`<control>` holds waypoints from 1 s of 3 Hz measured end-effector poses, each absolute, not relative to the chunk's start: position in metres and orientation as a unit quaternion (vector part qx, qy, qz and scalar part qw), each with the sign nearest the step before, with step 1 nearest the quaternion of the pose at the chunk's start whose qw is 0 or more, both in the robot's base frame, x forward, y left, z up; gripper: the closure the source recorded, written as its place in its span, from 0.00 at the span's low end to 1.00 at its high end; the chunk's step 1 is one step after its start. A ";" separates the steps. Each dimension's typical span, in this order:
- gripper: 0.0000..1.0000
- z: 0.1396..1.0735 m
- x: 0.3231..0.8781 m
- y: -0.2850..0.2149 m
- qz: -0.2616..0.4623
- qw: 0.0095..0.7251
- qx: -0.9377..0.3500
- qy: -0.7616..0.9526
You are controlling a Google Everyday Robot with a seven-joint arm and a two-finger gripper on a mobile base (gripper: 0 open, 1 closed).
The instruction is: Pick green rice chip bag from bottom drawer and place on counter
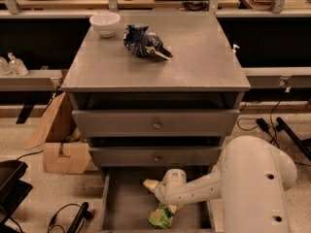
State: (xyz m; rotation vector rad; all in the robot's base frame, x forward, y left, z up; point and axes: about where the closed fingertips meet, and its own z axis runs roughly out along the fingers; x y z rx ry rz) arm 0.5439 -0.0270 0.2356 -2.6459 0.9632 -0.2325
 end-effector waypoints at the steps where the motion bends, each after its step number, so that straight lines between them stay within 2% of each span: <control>1: 0.00 0.202 0.543 -0.036 -0.093 0.129 -0.938 0.308; 2: 0.00 0.175 0.536 -0.050 -0.102 0.081 -0.947 0.293; 3: 0.18 0.157 0.533 -0.058 -0.116 0.037 -0.951 0.285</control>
Offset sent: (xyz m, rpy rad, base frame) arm -0.0145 -0.0449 -0.0888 -0.3133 0.0154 0.1002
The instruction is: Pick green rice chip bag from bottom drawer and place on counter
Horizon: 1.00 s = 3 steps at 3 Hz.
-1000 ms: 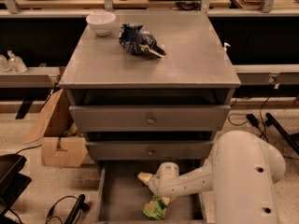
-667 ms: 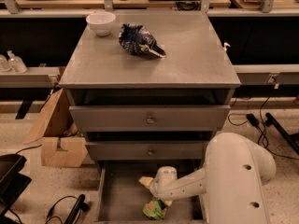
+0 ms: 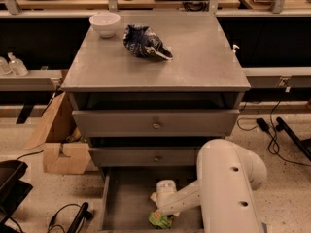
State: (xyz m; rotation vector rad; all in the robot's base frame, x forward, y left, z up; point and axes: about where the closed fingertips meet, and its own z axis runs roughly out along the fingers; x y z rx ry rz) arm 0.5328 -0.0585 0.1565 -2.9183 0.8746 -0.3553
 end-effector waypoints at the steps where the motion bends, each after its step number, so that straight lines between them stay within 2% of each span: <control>1: 0.42 0.139 0.537 -0.059 -0.115 0.018 -0.953 0.278; 2: 0.73 0.126 0.542 -0.049 -0.103 0.027 -0.954 0.282; 3: 0.96 0.127 0.542 -0.049 -0.103 0.027 -0.954 0.282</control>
Offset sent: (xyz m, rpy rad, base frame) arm 0.0162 0.0224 -0.0434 0.0221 0.0480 0.0048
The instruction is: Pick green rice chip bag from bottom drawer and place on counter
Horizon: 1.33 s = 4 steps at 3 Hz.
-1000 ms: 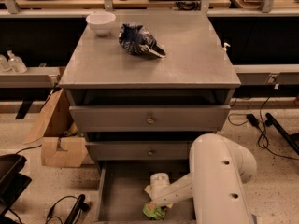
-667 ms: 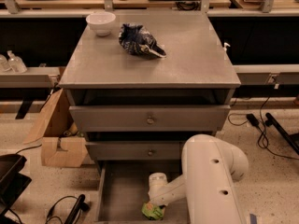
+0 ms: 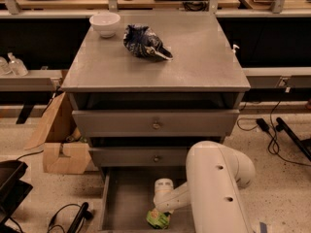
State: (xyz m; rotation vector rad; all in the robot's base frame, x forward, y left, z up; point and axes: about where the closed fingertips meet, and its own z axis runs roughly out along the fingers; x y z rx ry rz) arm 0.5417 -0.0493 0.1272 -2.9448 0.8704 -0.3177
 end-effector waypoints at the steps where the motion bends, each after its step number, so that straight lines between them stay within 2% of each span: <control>1: 1.00 0.127 0.542 -0.049 -0.103 0.027 -0.954 0.282; 3: 1.00 0.213 0.517 -0.067 -0.133 0.077 -0.945 0.287; 4: 1.00 0.316 0.478 -0.101 -0.161 0.111 -0.928 0.317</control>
Offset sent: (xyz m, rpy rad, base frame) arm -0.0269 -0.0112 0.0825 0.1240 -0.0817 0.0156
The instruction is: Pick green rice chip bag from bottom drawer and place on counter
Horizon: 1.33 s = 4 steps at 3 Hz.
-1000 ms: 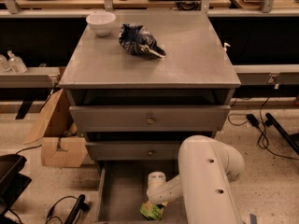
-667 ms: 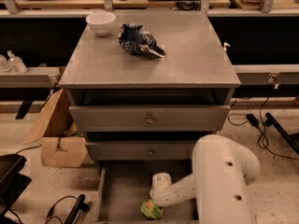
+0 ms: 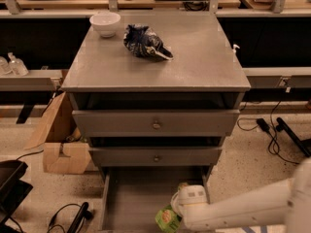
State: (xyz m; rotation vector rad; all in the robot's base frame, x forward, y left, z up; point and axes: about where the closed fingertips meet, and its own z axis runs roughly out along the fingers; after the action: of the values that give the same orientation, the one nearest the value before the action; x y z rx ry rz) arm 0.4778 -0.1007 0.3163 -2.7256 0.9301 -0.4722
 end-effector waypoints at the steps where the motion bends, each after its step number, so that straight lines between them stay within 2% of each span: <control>1: 1.00 0.384 0.435 -0.121 -0.167 0.133 -0.915 0.342; 2: 1.00 0.445 0.410 -0.141 -0.175 0.152 -0.899 0.372; 3: 1.00 0.486 0.421 -0.151 -0.204 0.154 -0.891 0.375; 4: 1.00 0.486 0.422 -0.151 -0.206 0.153 -0.891 0.374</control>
Offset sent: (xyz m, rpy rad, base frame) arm -0.0729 -0.0840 0.2535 0.1055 -0.1670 -0.1945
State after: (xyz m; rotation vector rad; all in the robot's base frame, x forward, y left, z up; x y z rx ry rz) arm 0.4218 -0.1509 0.4864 -2.5563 1.0716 -0.5923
